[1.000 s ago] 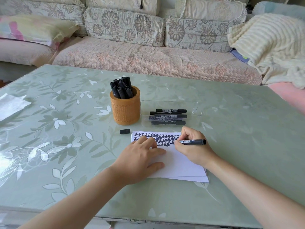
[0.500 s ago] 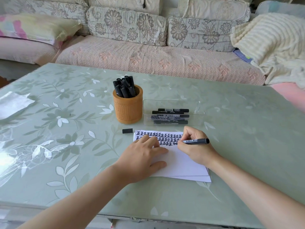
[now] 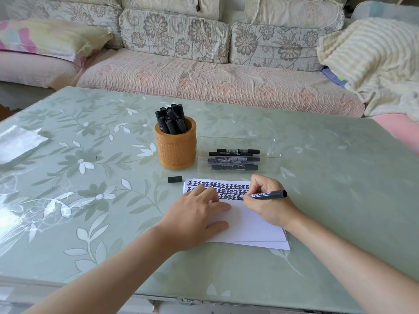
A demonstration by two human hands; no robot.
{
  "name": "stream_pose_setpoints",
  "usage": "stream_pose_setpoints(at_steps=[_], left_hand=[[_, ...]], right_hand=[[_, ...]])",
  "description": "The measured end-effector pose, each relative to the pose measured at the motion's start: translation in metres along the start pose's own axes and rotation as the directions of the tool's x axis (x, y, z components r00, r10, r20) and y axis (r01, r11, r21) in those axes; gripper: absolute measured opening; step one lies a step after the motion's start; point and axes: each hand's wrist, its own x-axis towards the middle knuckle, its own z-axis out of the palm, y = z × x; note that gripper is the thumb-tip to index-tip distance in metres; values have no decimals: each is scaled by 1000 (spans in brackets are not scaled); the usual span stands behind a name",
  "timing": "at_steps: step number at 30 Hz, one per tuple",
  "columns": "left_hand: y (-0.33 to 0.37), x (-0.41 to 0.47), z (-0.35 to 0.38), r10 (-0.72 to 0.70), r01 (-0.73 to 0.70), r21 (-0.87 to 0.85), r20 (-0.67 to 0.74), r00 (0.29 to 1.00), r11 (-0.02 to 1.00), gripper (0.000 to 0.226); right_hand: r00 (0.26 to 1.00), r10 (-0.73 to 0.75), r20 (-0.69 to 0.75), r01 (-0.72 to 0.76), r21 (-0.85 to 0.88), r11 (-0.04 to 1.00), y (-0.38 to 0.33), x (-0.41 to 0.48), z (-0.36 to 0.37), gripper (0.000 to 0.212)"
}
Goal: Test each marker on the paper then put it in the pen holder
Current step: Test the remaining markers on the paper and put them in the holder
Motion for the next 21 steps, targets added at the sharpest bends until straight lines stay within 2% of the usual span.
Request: stream_pose_setpoints(at_steps=[5,7,11,14,18,21], left_hand=[[-1,0,1,8,-8,2,-2,1000,1000,40],[-2,0,-2,12,-12,-23,12,1000,1000,41],[-11,5,-16,-46,41,-68,-72,996,997,37],[-33,8,-25,-184,181,-32,-165,969,983,25],[-58,5,-33,-356,363,15,-156,921,932,22],[-64,2,-32,-405,412,48,-118,907,910,30]], right_hand=[[997,23,-74,-8,202,979,-2,4,-5,21],[998,-6,-59,18,219,976,-5,3,-7,16],[996,-93,-4,93,66,993,-22,3,-13,13],[992,-121,19,120,34,992,-33,3,-15,23],[976,-126,175,129,-4,992,-40,3,-16,33],[948,-124,292,151,-69,986,-46,5,-12,58]])
